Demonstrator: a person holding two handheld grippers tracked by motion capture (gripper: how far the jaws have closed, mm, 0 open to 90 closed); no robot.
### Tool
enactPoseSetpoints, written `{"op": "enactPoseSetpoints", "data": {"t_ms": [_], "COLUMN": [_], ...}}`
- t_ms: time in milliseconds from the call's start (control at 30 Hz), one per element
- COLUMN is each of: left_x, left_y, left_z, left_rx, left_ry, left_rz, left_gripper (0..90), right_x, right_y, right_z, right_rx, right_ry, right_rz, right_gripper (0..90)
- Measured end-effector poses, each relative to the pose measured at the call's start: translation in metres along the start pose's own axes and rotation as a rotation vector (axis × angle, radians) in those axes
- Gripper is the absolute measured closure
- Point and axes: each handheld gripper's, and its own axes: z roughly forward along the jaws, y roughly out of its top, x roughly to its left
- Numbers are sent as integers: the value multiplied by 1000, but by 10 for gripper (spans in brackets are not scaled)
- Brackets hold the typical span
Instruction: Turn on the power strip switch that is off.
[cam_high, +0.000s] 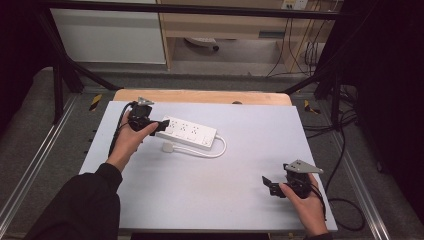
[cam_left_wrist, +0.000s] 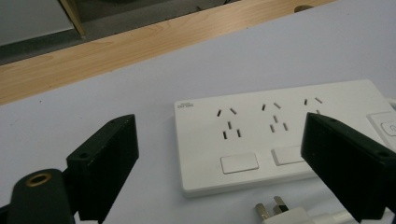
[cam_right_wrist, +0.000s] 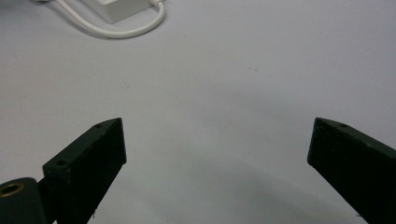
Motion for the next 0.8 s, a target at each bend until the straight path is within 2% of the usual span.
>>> {"op": "enactPoseSetpoints", "data": {"t_ms": [233, 633, 800], "left_x": [-3, -5, -6], "left_y": [-1, 0, 1], "left_z": [8, 17, 20], "left_rx": [17, 20, -4], "left_ry": [-8, -4, -1], "left_rz": [15, -4, -24], "left_gripper": [152, 209, 263], "right_x": [-1, -2, -2], "right_y": [0, 0, 0], "right_z": [-1, -1, -1], "right_rx": [-7, -13, -13], "right_ry": [-5, 4, 5], "right_rz": [4, 11, 12], "right_gripper": [48, 48, 48]}}
